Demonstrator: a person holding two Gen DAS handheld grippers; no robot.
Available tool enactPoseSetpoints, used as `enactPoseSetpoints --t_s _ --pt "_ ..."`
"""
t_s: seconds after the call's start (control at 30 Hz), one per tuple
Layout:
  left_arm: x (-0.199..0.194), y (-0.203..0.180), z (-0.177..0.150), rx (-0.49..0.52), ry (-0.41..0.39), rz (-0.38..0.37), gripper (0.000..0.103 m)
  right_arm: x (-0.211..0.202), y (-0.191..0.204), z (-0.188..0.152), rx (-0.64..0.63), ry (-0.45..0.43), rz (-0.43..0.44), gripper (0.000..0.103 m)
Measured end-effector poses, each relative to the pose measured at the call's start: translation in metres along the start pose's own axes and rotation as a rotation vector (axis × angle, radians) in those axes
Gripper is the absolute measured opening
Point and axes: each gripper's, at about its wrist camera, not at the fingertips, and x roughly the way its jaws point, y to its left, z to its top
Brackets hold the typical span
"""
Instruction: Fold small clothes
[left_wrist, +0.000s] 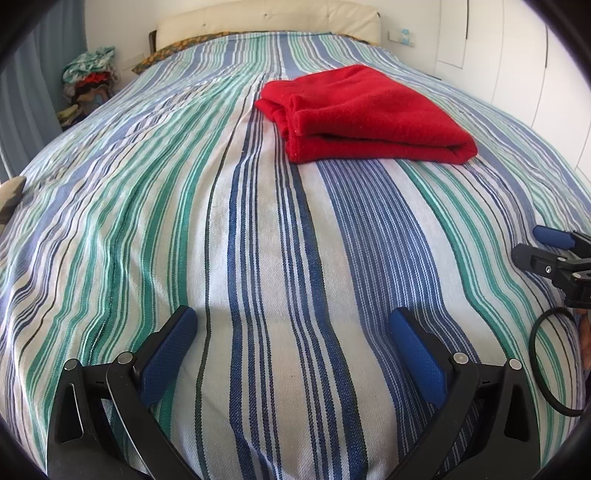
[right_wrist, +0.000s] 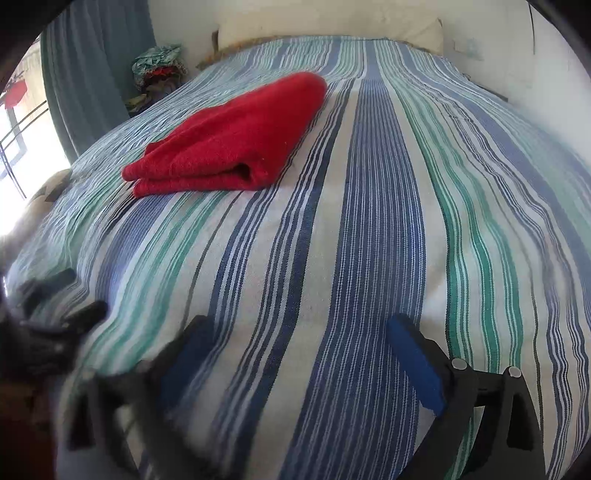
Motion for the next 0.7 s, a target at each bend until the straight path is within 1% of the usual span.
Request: enactPoseSetpoints --t_s 0.13,0.27,0.47,0.7 --pt "-0.0009 -0.0001 -0.0006 0.002 0.000 0.001 0.102 -0.0004 -0.0020 -0.0017 0.011 -0.006 0.010 0.097" --pt "-0.0011 -0.0003 -0.0006 0.002 0.001 0.003 0.102 -0.0056 -0.0011 -0.0045 0.015 -0.010 -0.010 0.097" --pt "-0.0018 0.0001 -0.0010 0.002 0.000 0.005 0.102 -0.0041 -0.0034 -0.0049 0.019 -0.007 0.008 0.101" --pt "-0.0015 -0.0001 -0.0008 0.002 0.000 0.004 0.103 -0.0026 -0.0032 -0.0055 0.014 -0.010 0.011 0.102"
